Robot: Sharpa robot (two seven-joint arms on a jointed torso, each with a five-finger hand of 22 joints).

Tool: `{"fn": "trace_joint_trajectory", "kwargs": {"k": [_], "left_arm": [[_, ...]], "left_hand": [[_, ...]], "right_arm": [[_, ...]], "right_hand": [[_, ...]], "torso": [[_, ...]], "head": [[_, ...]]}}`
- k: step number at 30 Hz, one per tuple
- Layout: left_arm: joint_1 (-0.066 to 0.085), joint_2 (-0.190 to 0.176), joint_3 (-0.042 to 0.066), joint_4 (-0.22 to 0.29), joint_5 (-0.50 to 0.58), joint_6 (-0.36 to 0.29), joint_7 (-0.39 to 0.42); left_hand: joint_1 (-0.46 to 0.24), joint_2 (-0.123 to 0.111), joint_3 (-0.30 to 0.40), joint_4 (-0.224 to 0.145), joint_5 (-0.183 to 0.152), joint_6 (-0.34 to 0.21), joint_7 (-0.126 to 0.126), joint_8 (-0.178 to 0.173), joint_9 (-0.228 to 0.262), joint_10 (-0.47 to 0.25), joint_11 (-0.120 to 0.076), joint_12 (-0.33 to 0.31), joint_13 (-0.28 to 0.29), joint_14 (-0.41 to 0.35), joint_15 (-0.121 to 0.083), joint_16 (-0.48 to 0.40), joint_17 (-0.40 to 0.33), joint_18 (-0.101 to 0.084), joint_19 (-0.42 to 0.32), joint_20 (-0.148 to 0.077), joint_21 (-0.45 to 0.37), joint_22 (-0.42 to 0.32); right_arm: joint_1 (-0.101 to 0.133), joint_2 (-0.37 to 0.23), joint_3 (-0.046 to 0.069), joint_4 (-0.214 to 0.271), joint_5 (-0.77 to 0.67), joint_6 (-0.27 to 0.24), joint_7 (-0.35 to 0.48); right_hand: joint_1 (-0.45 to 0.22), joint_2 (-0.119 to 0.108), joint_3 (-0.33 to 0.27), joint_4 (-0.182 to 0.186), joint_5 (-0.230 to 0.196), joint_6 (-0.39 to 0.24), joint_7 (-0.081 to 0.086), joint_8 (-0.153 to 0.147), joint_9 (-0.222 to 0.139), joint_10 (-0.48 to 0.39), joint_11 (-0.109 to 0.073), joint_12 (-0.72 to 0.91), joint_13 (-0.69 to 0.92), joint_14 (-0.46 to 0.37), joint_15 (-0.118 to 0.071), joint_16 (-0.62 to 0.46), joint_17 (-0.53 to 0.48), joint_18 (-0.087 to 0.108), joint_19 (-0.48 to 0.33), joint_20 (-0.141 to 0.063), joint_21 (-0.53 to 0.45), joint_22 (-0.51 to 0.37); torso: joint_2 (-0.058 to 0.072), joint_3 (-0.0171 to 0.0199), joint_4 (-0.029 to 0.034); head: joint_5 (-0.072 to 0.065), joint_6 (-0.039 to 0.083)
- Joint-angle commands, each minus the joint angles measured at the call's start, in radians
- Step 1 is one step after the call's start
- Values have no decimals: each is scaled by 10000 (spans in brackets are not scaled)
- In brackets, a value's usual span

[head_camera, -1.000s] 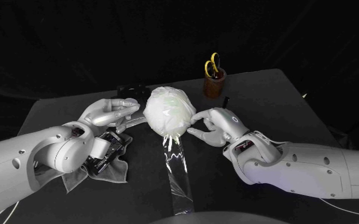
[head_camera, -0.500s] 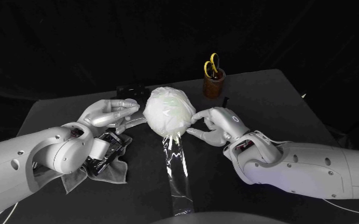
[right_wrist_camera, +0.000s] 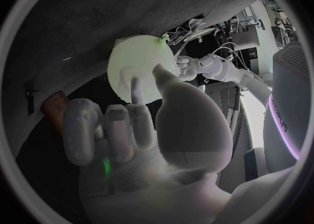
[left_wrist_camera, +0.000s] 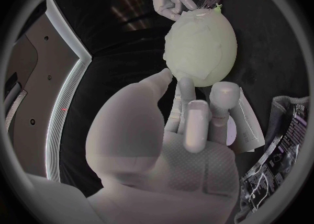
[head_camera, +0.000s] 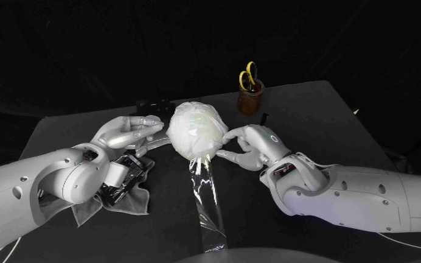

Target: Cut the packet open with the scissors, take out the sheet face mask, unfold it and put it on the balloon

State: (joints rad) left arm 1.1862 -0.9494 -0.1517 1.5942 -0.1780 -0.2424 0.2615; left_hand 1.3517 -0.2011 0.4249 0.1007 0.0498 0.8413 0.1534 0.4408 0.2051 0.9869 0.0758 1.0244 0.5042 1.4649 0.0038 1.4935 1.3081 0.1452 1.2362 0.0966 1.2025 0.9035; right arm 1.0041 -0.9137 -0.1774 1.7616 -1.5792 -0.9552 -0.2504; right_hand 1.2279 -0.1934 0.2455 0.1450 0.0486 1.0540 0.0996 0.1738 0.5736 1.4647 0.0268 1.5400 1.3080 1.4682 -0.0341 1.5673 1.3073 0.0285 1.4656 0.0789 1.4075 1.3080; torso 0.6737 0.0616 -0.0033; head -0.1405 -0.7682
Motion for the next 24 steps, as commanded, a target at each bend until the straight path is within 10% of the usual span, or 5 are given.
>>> {"fn": "trace_joint_trajectory", "kwargs": {"k": [1, 14, 24], "left_arm": [[5, 19, 8, 32, 38, 190, 107], [5, 36, 8, 41, 38, 197, 84], [5, 34, 8, 49, 38, 194, 76]], "left_hand": [[84, -22, -41, -1, -19, 15, 76, 1, -10, -47, -6, -54, -7, 143, 20, 65, 112, -114, -30, -2, 42, 15], [97, -12, -43, 5, -19, 17, 77, 2, -11, -35, -6, -57, -15, 145, 20, 67, 117, -116, -26, -2, 52, 30], [97, -12, -43, 5, -19, 17, 77, 2, -11, -35, -6, -57, -15, 145, 20, 67, 117, -116, -26, -2, 52, 30]], "right_arm": [[-3, 83, 22, -43, -231, -876, -134], [2, 456, 109, -250, -283, -940, -136], [2, 608, 121, -357, -288, -946, -99]], "right_hand": [[147, 16, -101, 45, -5, -56, 19, 39, 17, 913, -23, -56, 2456, 1026, -28, 35, 2635, 124, 91, -66, -51, 2070], [1475, 1006, 705, -184, 4, 385, -302, 355, 107, 1061, -301, 308, 2628, 1026, -227, 35, 2635, 35, 332, -193, 341, 2206], [2005, 1076, 1415, -585, 4, 519, -389, 478, 126, 1061, -402, 308, 2628, 1026, -358, 35, 2635, -20, 459, -351, 559, 2280]], "torso": [[3, 5, 2], [9, 1, 5], [1, 2, 1]], "head": [[-33, -14], [-87, -3], [-105, -8]]}}
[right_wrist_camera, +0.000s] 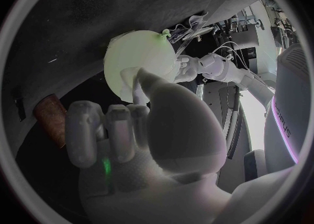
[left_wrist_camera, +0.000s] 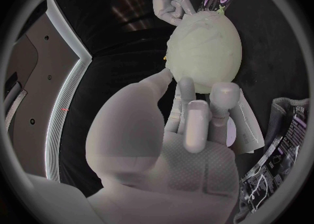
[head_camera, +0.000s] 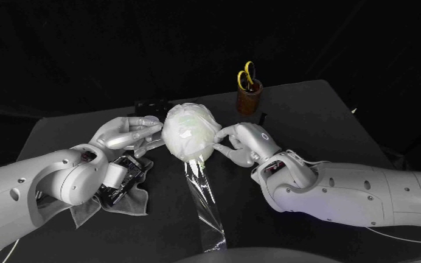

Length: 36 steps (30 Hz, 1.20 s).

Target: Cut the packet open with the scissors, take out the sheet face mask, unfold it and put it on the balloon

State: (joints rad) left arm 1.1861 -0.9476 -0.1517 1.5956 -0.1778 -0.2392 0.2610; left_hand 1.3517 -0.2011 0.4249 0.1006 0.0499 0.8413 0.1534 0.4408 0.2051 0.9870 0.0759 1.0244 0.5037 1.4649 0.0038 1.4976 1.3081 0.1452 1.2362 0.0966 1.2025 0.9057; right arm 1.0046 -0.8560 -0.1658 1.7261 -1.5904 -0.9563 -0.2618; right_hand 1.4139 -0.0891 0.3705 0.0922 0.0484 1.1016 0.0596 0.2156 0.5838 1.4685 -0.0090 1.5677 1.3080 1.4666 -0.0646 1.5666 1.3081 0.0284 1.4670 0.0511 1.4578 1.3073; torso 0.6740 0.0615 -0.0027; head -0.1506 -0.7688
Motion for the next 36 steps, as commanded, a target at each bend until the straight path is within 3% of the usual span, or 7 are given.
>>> {"fn": "trace_joint_trajectory", "kwargs": {"k": [1, 3, 6, 11, 20, 29, 36], "left_arm": [[6, 14, 8, 36, 36, 160, 80], [6, 11, 8, 35, 36, 158, 80], [6, 6, 8, 35, 36, 155, 79], [6, 6, 8, 30, 38, 154, 82], [6, 5, 8, 21, 55, 149, 96], [6, 12, 8, -19, 95, 130, 105], [4, 10, 7, -46, 114, 95, 115]], "left_hand": [[97, -12, -44, 5, -19, 18, 77, 2, -12, -36, -6, -57, -10, 145, 20, 26, 117, -116, -26, -2, 52, 7], [97, -12, -44, 5, -19, 18, 77, 2, -12, -36, -6, -57, -10, 145, 20, 26, 117, -116, -26, -2, 52, 7], [114, 6, -42, 12, -19, 21, 78, 3, -13, -23, -7, -59, -18, 146, 20, 27, 119, -116, -28, -2, 56, 11], [114, 6, -42, 12, -19, 21, 78, 3, -13, -23, -7, -59, -18, 146, 20, 27, 119, -116, -28, -2, 56, 11], [119, 14, -43, 18, -19, 23, 79, 4, -14, -17, -6, -61, -22, 145, 20, 27, 118, -115, -34, -2, 53, 5], [119, 14, -43, 18, -19, 23, 79, 4, -14, -17, -6, -61, -22, 145, 20, 27, 118, -115, -34, -2, 53, 5], [119, 14, -43, 18, -19, 23, 79, 4, -14, -17, -6, -61, -22, 145, 20, 27, 118, -115, -34, -2, 53, 5]], "right_arm": [[-4, 35, 6, -2, -177, -940, 28], [-4, 41, 7, -1, -179, -950, 62], [-5, 45, 8, 7, -186, -969, 139], [-6, 16, 10, 96, -164, -977, 449], [-10, -315, 0, 515, 33, -763, 1040], [-40, -796, -103, 888, 510, 1014, 1764], [-83, -1294, -152, 999, 318, 1957, 1729]], "right_hand": [[144, 33, 165, -57, 7, 43, 11, 60, 24, 1023, -44, 31, 2628, 1042, -53, 42, 2627, -19, 445, -73, 56, 2286], [259, 76, 564, -224, 10, -33, 165, 92, 66, 1023, 27, 31, 2628, 1042, 7, 42, 2627, -27, 459, -74, 81, 2295], [248, 141, 1162, -377, 22, 2, 190, 182, 121, 1023, 85, 31, 2628, 1042, 62, 42, 2627, -55, 521, -27, 195, 2331], [-203, -130, 2178, -695, -2, 151, 154, 385, 249, 1023, 56, 31, 2628, 1042, 57, 42, 2627, -77, 571, -9, 302, 2363], [-679, -327, 2781, -976, 4, 290, 54, 654, 509, 1023, 3, 31, 2628, 1042, 14, 42, 2627, -101, 620, -39, 406, 2394], [-849, -364, 2977, -1091, 2, 239, 54, 726, 640, 1023, -1, 31, 2628, 1042, 8, 42, 2627, -98, 609, -52, 397, 2390], [-906, -369, 3014, -1108, 2, 215, 58, 739, 674, 1023, 5, 31, 2628, 1042, 16, 42, 2627, -98, 607, -52, 396, 2390]], "torso": [[-2, 3, -5], [-2, 2, -7], [0, 5, -6], [-1, 9, -3], [-4, -6, -4], [-18, -8, -22], [-16, -4, -18]], "head": [[-3, -2], [-37, -3], [-55, -4], [-81, -15], [-66, -37], [33, -45], [87, -5]]}}
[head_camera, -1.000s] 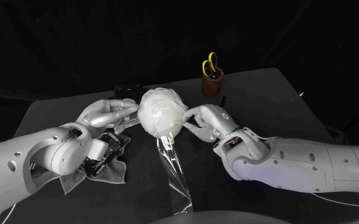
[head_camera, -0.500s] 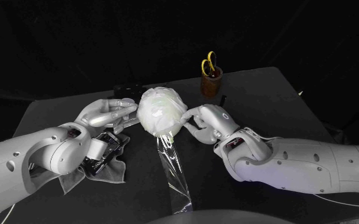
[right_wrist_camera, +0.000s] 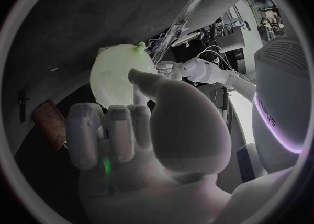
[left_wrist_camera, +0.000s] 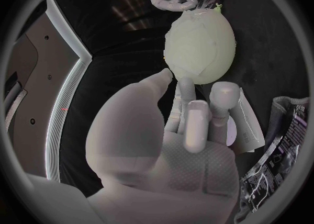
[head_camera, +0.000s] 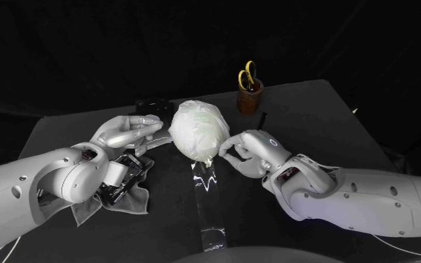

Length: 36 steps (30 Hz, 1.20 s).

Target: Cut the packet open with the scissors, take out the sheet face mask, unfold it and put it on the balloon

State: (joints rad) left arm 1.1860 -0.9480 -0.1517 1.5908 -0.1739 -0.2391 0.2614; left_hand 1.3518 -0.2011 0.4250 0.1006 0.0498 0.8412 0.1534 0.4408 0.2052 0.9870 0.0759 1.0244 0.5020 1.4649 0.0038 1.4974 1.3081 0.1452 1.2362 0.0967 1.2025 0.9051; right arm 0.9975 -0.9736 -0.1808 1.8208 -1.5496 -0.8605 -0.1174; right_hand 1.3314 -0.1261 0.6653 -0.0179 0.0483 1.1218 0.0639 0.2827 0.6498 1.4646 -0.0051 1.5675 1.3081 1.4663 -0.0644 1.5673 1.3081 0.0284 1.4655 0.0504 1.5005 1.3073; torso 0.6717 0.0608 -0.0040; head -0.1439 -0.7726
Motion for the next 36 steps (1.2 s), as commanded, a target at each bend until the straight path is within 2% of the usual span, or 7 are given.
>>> {"fn": "trace_joint_trajectory", "kwargs": {"k": [1, 7, 14, 17, 25, 30, 36], "left_arm": [[5, 13, 7, -3, 76, 90, 112], [2, 25, 6, -43, 82, 54, 108], [-5, 46, 5, -77, 88, -53, 103], [-9, 52, 4, -82, 90, -154, 109], [-20, 75, 3, -78, 91, -271, 135], [-28, 87, 2, -79, 91, -289, 137], [-37, 113, 2, -78, 91, -259, 135]], "left_hand": [[121, 22, -49, 29, -18, 24, 81, 4, -17, -10, -5, -65, -13, 137, 21, 23, 97, -115, -35, -2, 57, 16], [121, 22, -49, 29, -18, 24, 81, 4, -17, -10, -5, -65, -13, 137, 21, 23, 97, -115, -35, -2, 57, 16], [81, 14, -99, 91, -20, 23, 88, 2, -24, -5, 5, -86, -39, 76, 28, -24, -60, -82, -138, 2, -35, -154], [1, -61, -244, 218, -21, -18, 93, -15, -45, -47, 19, -135, -89, -313, 45, -342, -939, 98, -707, 21, -613, -1090], [77, -110, -527, 504, -19, -132, 117, -11, -82, -291, 60, -503, -372, -1153, 81, -1157, -2560, 395, -1800, 70, -1931, -2847], [95, -107, -552, 529, -19, -134, 122, -3, -83, -276, 60, -521, -398, -1166, 83, -1184, -2597, 398, -1800, 71, -1967, -2876], [110, -98, -580, 563, -19, -130, 122, 8, -83, -255, 60, -537, -426, -1157, 83, -1195, -2596, 398, -1788, 71, -1995, -2896]], "right_arm": [[-14, -168, -5, 60, -113, 1063, 268], [-22, -523, -17, 118, -280, 1446, 86], [-19, -913, -19, 208, 1183, -352, 970], [20, -1036, -12, 274, 2302, -856, 1589], [331, -1092, 9, 258, 4408, -708, 1411], [680, -947, 23, 189, 4600, 174, -41], [941, -505, 30, -12, 3944, 943, -1764]], "right_hand": [[-80, 0, 66, -7, 2, 12, 15, 68, 14, 1062, -35, 33, 2627, 1045, 14, 35, 2627, -98, 623, -45, -31, 2389], [-137, -10, 87, -14, 2, 3, 17, 85, 44, 1062, -31, 33, 2627, 1045, 19, 35, 2627, -93, 608, -43, -53, 2382], [-698, -261, -106, 264, 1, -486, 54, -56, 119, 1062, 15, 33, 2627, 1045, 35, 35, 2627, -80, 573, -20, -107, 2363], [-2168, -931, -1143, 1223, 32, -1101, 363, -432, -5, 757, 263, -815, 2267, 1045, 201, 35, 2627, 95, 125, 63, -854, 2109], [-3206, -1328, -2756, 2817, 0, -1862, 599, -932, -88, -469, 517, -3601, 1021, 588, 465, -686, 1559, 546, -1181, 336, -2953, 1381], [-3476, -1213, -3476, 3090, 7, -1354, 468, -639, 85, -300, 401, -3402, 1044, 686, 388, -552, 1746, 488, -930, 362, -2639, 1478], [-3485, -284, -5301, 3115, -2, -36, -363, 1112, 1112, 571, -367, -1799, 1701, 957, -287, -175, 2309, 182, 27, -264, -1287, 1936]], "torso": [[10, 6, -4], [12, 7, -9], [8, 12, 0], [14, 19, -5], [22, 14, 4], [28, 14, 12], [32, 3, 30]], "head": [[16, 47], [28, 65], [29, 99], [36, 105], [36, 133], [33, 109], [11, 96]]}}
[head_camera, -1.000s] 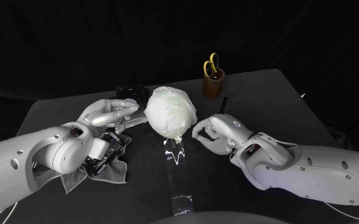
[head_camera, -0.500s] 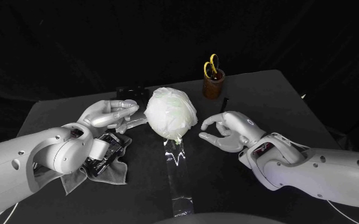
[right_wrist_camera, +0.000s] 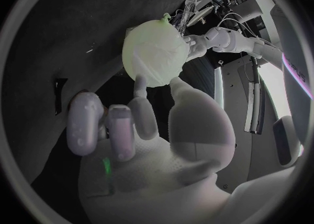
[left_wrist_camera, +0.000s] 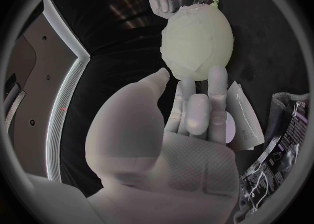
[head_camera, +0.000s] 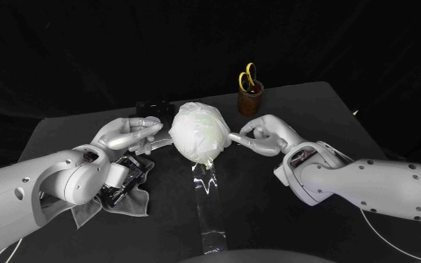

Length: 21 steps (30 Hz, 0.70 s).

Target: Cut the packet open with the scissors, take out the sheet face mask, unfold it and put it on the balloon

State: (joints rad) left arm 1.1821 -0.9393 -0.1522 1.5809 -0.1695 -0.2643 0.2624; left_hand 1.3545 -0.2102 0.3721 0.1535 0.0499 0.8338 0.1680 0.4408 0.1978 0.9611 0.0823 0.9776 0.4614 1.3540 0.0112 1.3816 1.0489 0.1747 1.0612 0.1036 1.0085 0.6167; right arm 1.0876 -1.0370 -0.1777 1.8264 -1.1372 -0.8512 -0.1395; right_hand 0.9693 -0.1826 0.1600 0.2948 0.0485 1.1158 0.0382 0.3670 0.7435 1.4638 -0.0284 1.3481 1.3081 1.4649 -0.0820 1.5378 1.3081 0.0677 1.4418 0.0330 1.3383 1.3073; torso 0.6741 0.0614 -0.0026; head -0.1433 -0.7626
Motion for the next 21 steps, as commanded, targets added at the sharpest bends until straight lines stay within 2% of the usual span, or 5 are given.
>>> {"fn": "trace_joint_trajectory", "kwargs": {"k": [1, 4, 7, 13, 21], "left_arm": [[1, 28, 7, 21, 46, -3, 124], [0, 29, 7, 22, 46, 1, 122], [0, 30, 7, 25, 46, 2, 122], [-1, 28, 8, 36, 41, 10, 114], [-1, 24, 8, 29, 34, 36, 95]], "left_hand": [[83, -7, -51, 34, -19, -56, -24, 8, -8, 4, -4, -69, -20, -49, 9, -37, -5, 103, -38, 2, -56, -12], [90, -3, -61, 46, -19, -54, -25, 12, -8, 13, -5, -75, -30, -37, 8, -33, 13, 96, -15, 2, -46, 13], [96, -2, -65, 51, -19, -53, -25, 14, -8, 17, -6, -77, -35, -25, 7, -26, 34, 94, -5, 2, -42, 22], [120, 4, -89, 74, -19, -48, -29, 25, -8, 43, -10, -85, -57, 48, 3, 23, 165, 72, 83, -1, 17, 129], [131, 7, -99, 85, -19, -45, -31, 30, -8, 55, -13, -88, -66, 64, 0, 30, 181, 65, 117, -3, 37, 164]], "right_arm": [[62, 216, 1, -113, -271, 842, -1731], [104, 441, 5, -219, -504, 805, -2073], [128, 638, 8, -293, -699, 799, -2251], [157, 938, 13, -374, -1141, 763, -2549], [173, 1089, 45, -260, -1411, 470, -2400]], "right_hand": [[193, 396, -341, -8, -2, 53, -171, 414, 255, 685, -157, 725, 1865, 1004, -152, 196, 2422, -259, 383, -129, 543, 2012], [542, 739, -445, -7, 78, 365, -401, 963, 515, 1044, -371, 2096, 2560, 1059, -312, 330, 2627, -403, 729, -270, 1182, 2244], [953, 870, -669, -36, 54, 486, -588, 1495, 750, 1070, -549, 2227, 2627, 1059, -466, 330, 2627, -485, 904, -429, 1523, 2371], [1257, 954, -988, -43, 43, 480, -694, 1945, 910, 1070, -646, 2227, 2627, 1059, -553, 330, 2627, -537, 1009, -523, 1738, 2449], [1055, 1220, -1602, -21, 21, 558, -832, 2557, 1085, 1070, -768, 2227, 2627, 1059, -657, 330, 2627, -660, 1256, -628, 2254, 2613]], "torso": [[8, -1, 12], [10, -3, 12], [14, -6, 16], [6, -1, 2], [-6, 5, -5]], "head": [[9, -3], [17, 14], [14, 4], [58, -30], [42, -60]]}}
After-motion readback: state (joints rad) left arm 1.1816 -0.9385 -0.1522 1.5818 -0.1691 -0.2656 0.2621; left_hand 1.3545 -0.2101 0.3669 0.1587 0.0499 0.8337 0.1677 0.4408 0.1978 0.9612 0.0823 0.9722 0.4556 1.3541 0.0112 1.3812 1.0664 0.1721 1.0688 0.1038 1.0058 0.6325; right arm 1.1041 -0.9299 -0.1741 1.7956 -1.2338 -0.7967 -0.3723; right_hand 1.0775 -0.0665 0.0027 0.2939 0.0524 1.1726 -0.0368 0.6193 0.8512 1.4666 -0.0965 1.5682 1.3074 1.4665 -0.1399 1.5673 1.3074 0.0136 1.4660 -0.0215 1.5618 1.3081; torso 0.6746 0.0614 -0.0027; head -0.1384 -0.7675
